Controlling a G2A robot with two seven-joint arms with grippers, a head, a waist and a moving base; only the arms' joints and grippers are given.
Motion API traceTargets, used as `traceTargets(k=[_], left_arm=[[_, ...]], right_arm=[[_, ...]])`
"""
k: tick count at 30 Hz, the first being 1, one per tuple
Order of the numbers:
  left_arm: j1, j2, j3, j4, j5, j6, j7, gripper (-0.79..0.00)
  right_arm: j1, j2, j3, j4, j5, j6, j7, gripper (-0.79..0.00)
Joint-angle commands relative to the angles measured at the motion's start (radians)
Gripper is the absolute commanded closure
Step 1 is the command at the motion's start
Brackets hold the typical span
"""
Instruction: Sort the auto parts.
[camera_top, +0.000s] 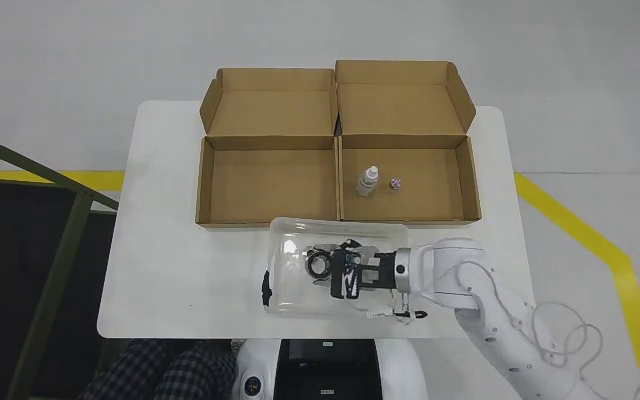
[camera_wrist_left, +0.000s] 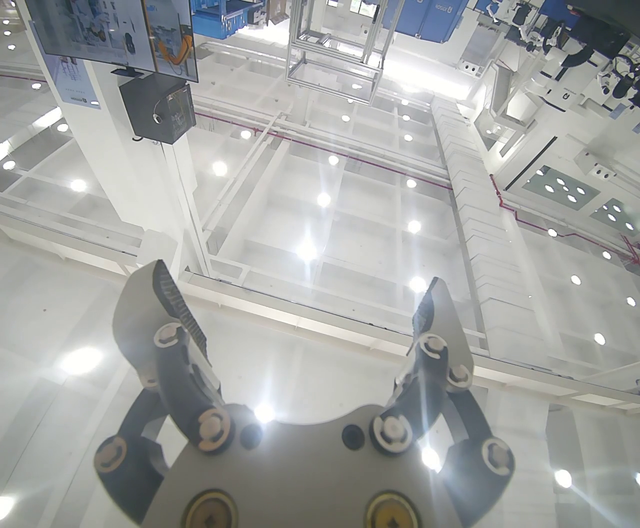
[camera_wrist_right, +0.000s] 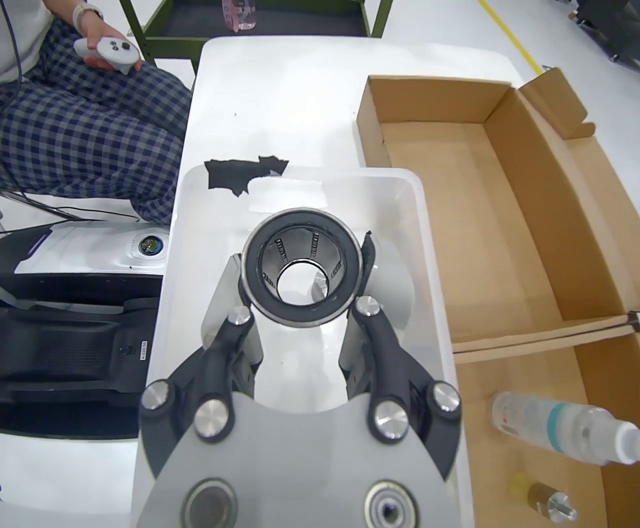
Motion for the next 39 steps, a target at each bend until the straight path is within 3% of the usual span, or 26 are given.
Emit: traceTargets(k=[1,22,39], left_arm=[[0.0,0.0,0.0,0.0,0.0,0.0,0.0,-0.785],[0.0,0.0,0.0,0.0,0.0,0.0,0.0,-0.785],[0.0,0.0,0.0,0.0,0.0,0.0,0.0,-0.785]], right_arm=[[-0.003,0.004,0.026,-0.017,0.022,0.001,-0.004,0.0],[-0.046,0.042,0.25,-0.111,0.218,0.001,-0.055,0.0],[-0.023,0.046,0.205,-0.085,0.227,0.033,-0.04,0.0]])
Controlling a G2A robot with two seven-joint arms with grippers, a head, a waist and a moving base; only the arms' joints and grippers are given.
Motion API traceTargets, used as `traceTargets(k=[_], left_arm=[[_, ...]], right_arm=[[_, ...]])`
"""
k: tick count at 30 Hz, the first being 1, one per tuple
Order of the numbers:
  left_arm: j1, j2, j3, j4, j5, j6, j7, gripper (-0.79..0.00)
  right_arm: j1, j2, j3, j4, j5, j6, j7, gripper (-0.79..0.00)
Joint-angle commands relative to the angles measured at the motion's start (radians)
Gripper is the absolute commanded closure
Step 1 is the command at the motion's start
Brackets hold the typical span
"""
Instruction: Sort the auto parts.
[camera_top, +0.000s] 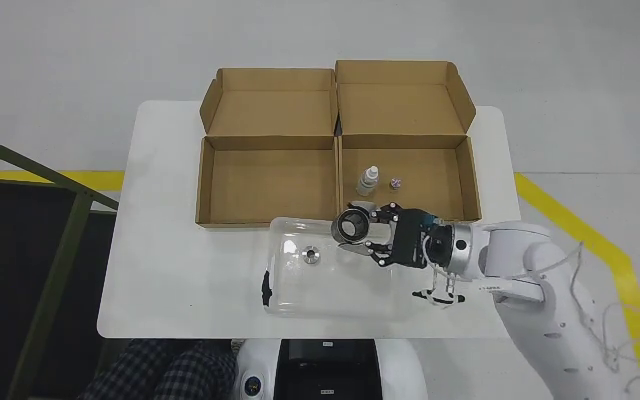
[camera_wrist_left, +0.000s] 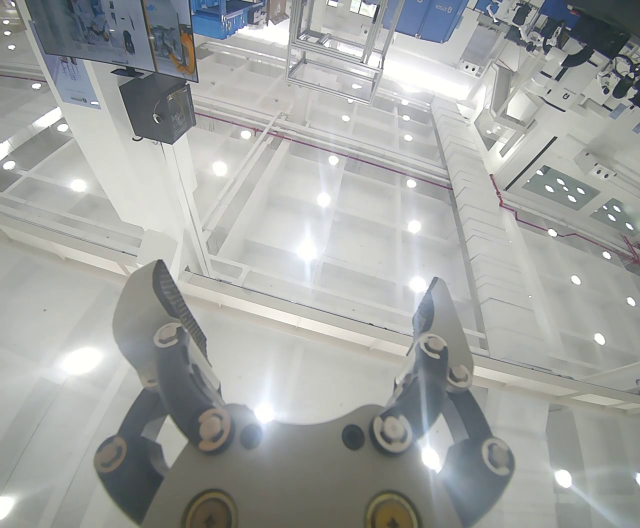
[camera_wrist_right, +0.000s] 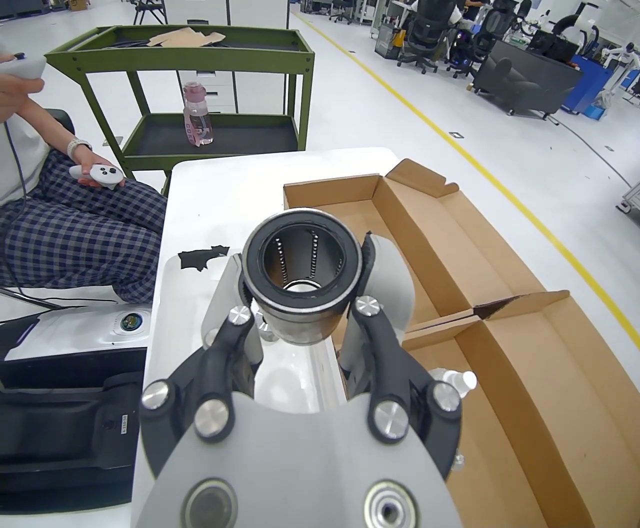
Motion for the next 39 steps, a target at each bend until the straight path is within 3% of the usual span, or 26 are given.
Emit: traceTargets(k=[1,10,19,39], left_arm=[[0.0,0.0,0.0,0.0,0.0,0.0,0.0,-0.785],[0.0,0.0,0.0,0.0,0.0,0.0,0.0,-0.785],[0.0,0.0,0.0,0.0,0.0,0.0,0.0,-0.785],[0.0,0.0,0.0,0.0,0.0,0.0,0.0,-0.785]], right_arm=[[0.009,-0.002,-0.022,0.003,-0.015,0.009,0.012,0.0],[0.077,-0.02,-0.14,0.053,-0.062,0.09,0.023,0.0],[0.187,-0.056,-0.26,0.159,-0.088,0.239,0.013,0.0],[0.349,-0.135,-0.427,0.393,-0.177,0.48,0.017,0.0]])
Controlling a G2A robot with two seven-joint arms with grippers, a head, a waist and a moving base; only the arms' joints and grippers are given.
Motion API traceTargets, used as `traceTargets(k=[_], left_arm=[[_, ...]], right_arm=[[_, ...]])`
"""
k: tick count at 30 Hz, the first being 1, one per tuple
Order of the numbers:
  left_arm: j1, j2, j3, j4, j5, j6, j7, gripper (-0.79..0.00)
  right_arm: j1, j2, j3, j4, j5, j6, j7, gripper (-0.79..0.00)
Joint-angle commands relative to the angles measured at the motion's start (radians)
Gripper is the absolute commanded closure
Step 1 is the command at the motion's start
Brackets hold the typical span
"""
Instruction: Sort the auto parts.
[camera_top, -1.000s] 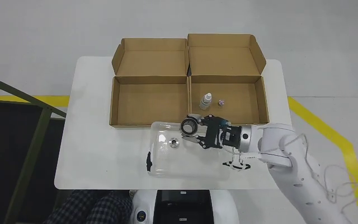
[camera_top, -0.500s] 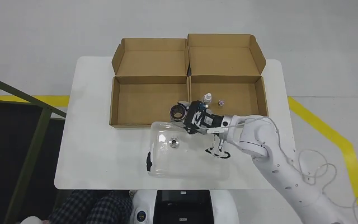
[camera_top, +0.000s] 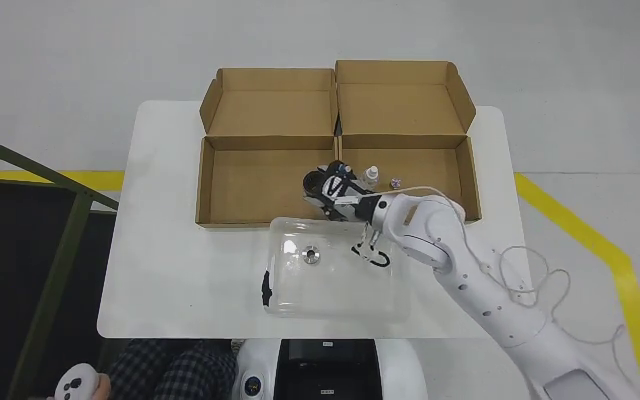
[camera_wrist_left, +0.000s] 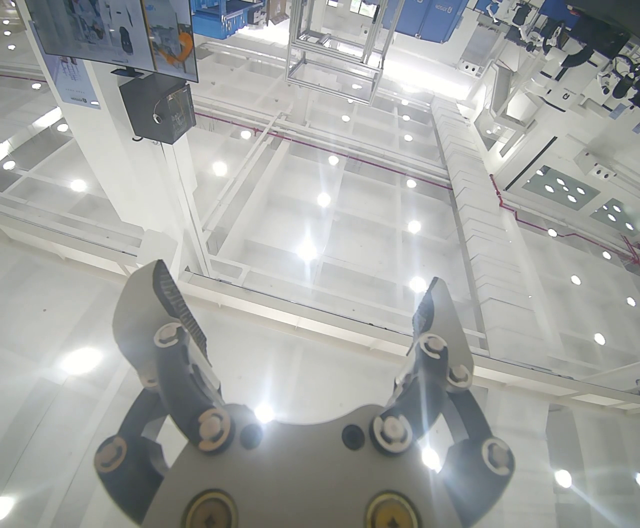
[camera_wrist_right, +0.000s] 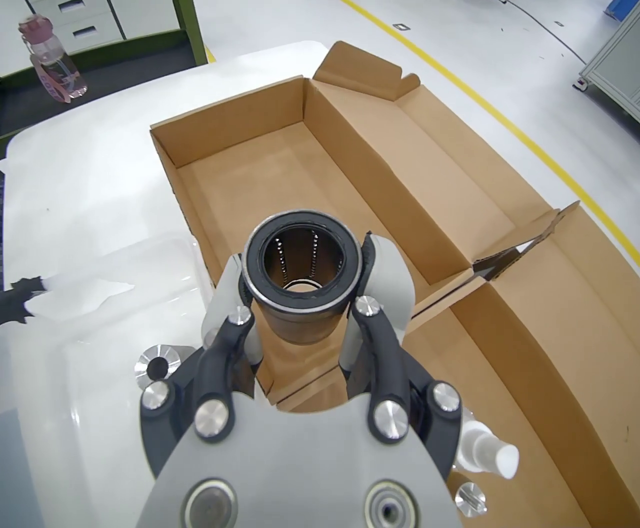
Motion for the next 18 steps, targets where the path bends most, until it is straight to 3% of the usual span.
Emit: traceTargets(k=[1,8,18], left_arm=[[0.0,0.0,0.0,0.0,0.0,0.0,0.0,-0.785],[0.0,0.0,0.0,0.0,0.0,0.0,0.0,-0.785],[0.0,0.0,0.0,0.0,0.0,0.0,0.0,-0.785]], right_arm=[[0.011,-0.007,-0.013,0.017,-0.008,0.013,0.006,0.0],[0.045,-0.032,-0.056,0.075,-0.036,0.046,0.019,0.0],[0.073,-0.06,-0.093,0.141,-0.078,0.063,0.046,-0.077]])
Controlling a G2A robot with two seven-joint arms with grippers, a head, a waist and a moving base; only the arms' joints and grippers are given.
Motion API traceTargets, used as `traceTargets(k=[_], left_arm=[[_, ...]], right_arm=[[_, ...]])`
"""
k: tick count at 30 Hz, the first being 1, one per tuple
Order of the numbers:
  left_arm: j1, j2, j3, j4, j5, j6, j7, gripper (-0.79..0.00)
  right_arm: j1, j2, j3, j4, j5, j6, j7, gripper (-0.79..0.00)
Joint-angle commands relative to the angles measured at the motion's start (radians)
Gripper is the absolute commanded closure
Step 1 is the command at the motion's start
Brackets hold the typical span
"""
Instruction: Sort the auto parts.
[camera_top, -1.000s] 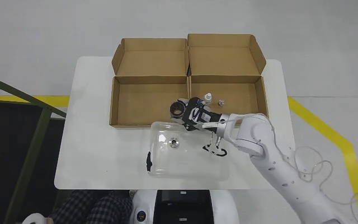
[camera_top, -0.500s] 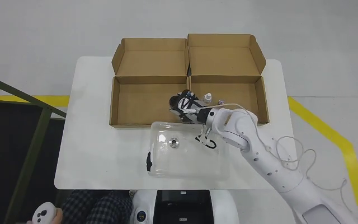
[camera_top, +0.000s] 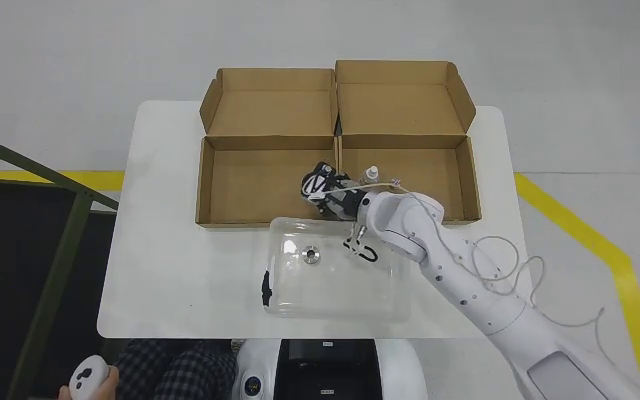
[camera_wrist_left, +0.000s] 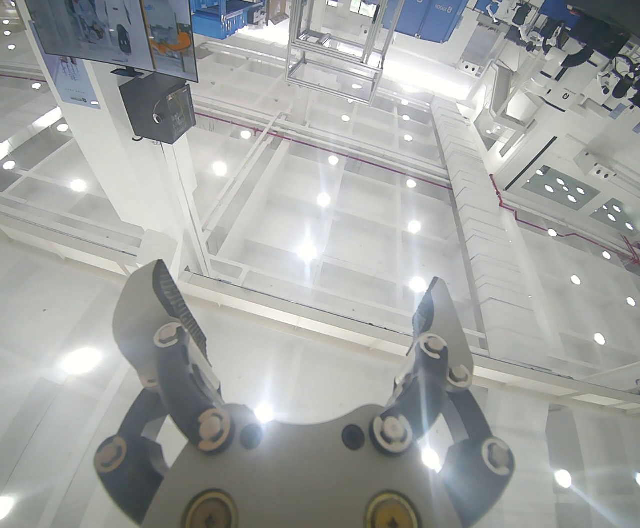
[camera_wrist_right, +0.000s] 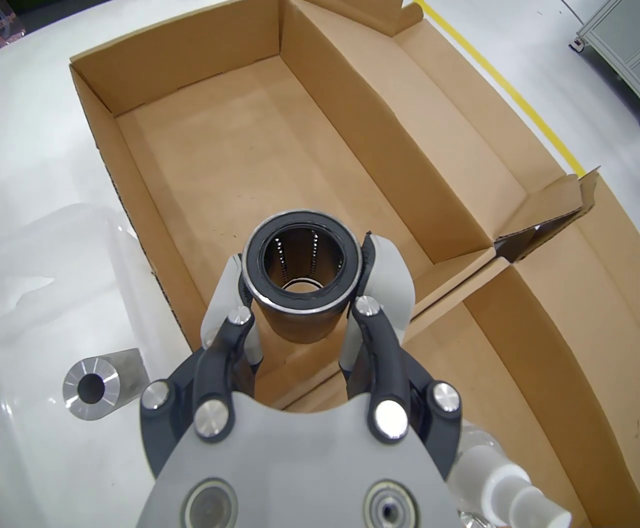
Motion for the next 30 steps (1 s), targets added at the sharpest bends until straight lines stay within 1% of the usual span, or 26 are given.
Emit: traceTargets(k=[1,2,3,5,7,12,14,24,30], left_arm=[[0.0,0.0,0.0,0.0,0.0,0.0,0.0,-0.785],[0.0,0.0,0.0,0.0,0.0,0.0,0.0,-0.785],[0.0,0.0,0.0,0.0,0.0,0.0,0.0,-0.785],[0.0,0.0,0.0,0.0,0.0,0.0,0.0,-0.785],[0.0,0.0,0.0,0.0,0.0,0.0,0.0,-0.785],[0.0,0.0,0.0,0.0,0.0,0.0,0.0,-0.785],[0.0,0.0,0.0,0.0,0.0,0.0,0.0,-0.785],[0.0,0.0,0.0,0.0,0.0,0.0,0.0,-0.785],[0.0,0.0,0.0,0.0,0.0,0.0,0.0,-0.785]], right_arm=[[0.004,-0.005,-0.005,0.01,-0.005,0.001,0.003,-0.105],[0.006,-0.007,-0.007,0.015,-0.006,0.001,0.006,-0.117],[0.007,-0.009,-0.009,0.02,-0.007,0.0,0.008,-0.166],[0.01,-0.013,-0.011,0.027,-0.011,0.0,0.013,-0.212],[0.012,-0.017,-0.013,0.034,-0.014,-0.002,0.015,-0.277],[0.017,-0.026,-0.014,0.048,-0.018,-0.006,0.024,-0.323],[0.019,-0.03,-0.014,0.053,-0.02,-0.008,0.028,-0.36],[0.026,-0.043,-0.004,0.059,-0.023,-0.021,0.038,-0.376],[0.002,-0.036,0.039,-0.021,-0.028,-0.044,0.029,-0.382]])
